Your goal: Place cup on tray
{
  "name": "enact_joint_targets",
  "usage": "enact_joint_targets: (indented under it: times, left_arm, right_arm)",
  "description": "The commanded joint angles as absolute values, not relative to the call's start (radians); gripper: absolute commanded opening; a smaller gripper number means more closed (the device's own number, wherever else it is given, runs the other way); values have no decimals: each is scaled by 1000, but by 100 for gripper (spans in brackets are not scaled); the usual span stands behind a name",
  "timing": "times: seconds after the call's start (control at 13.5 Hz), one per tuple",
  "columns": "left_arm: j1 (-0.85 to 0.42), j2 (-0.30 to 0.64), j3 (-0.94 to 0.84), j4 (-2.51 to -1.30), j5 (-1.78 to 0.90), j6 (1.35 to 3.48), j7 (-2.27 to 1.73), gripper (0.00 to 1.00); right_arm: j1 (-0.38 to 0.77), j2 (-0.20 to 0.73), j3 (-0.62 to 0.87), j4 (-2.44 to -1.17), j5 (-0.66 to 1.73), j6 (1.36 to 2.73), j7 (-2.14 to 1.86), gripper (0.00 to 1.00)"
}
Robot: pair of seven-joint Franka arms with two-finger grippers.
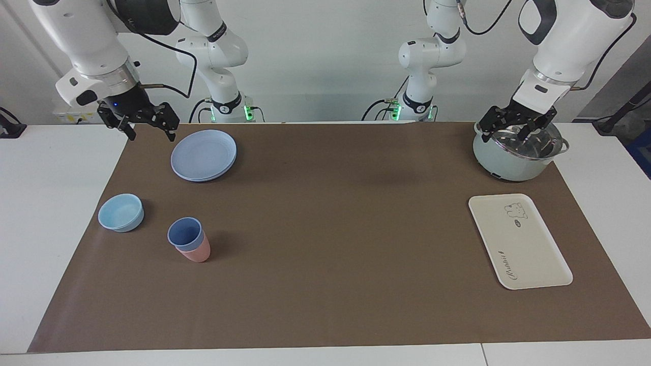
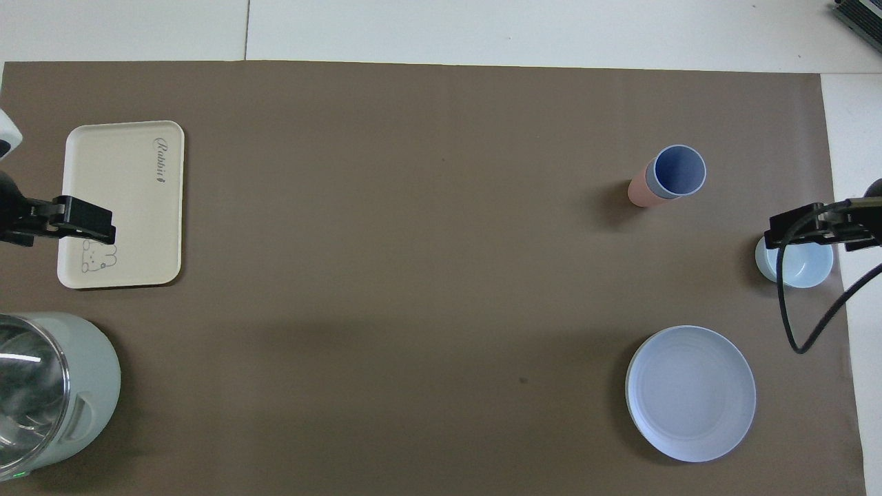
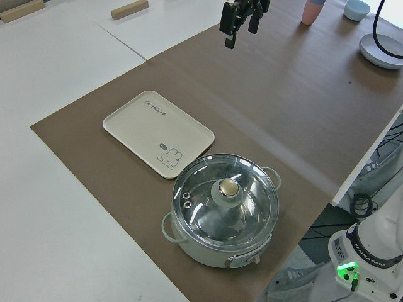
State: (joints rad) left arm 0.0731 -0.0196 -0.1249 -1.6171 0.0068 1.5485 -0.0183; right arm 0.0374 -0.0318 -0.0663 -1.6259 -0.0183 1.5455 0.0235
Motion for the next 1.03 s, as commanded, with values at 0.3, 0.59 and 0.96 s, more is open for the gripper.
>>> enact_joint_targets:
  times: [0.3,0.59,0.96]
  left_arm:
    - [92,-43,-133,-1634,17,1545,-5,100]
    - [91,-44,-133,-1641,17,1548,-2,100]
    - [91,-48,-135,-1643,17,1545,0,100]
  right_arm:
    - [31,-49,-63,-1641,0,1555,24,100]
    - [57,-57,-60,-1657,3,1566,44,100]
    - [57,-58,-58,-1660,15,1566,48,100]
